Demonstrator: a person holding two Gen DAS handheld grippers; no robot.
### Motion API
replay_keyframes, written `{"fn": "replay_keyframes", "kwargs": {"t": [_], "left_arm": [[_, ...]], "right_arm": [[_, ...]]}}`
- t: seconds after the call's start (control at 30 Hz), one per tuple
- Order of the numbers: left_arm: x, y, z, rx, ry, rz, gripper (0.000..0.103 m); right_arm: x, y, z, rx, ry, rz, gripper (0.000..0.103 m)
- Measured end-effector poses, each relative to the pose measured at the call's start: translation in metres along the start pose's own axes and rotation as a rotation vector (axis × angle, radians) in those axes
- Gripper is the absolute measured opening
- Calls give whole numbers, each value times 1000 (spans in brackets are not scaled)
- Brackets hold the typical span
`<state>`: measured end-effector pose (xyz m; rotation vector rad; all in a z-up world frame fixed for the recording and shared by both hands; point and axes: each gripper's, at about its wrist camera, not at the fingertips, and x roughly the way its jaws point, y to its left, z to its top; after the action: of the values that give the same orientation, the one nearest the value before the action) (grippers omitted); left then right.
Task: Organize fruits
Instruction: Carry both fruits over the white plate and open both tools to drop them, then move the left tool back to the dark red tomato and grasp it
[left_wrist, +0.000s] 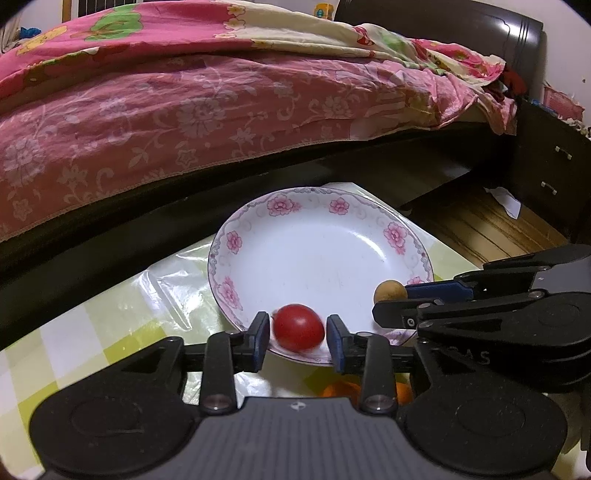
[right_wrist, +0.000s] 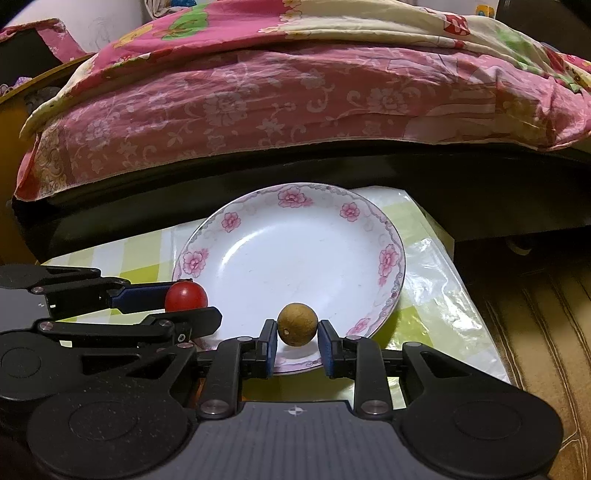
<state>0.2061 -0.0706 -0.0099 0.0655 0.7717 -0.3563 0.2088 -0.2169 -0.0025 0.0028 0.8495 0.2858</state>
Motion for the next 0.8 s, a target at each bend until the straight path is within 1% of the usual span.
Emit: {"fn": "replay_keyframes", "kwargs": {"t": [0.1, 0.2, 0.33, 0.5, 0.8], "left_arm": [[-1, 0, 0, -5, -3, 5, 47], [-2, 1, 1, -14, -4, 17, 51], [-8, 3, 3, -24, -18, 19, 51], [-18, 2, 3, -16, -28, 14, 51], [-35, 4, -5, -12, -15, 10, 52]], "right_arm": [[-1, -1, 1, 2, -4, -3, 24], [-1, -1, 1, 4, -7, -7, 26], [-5, -2, 1, 7, -25, -18, 33], [-11, -3, 1, 10, -39, -19, 33], [-22, -4, -5, 14, -44, -15, 33]]}}
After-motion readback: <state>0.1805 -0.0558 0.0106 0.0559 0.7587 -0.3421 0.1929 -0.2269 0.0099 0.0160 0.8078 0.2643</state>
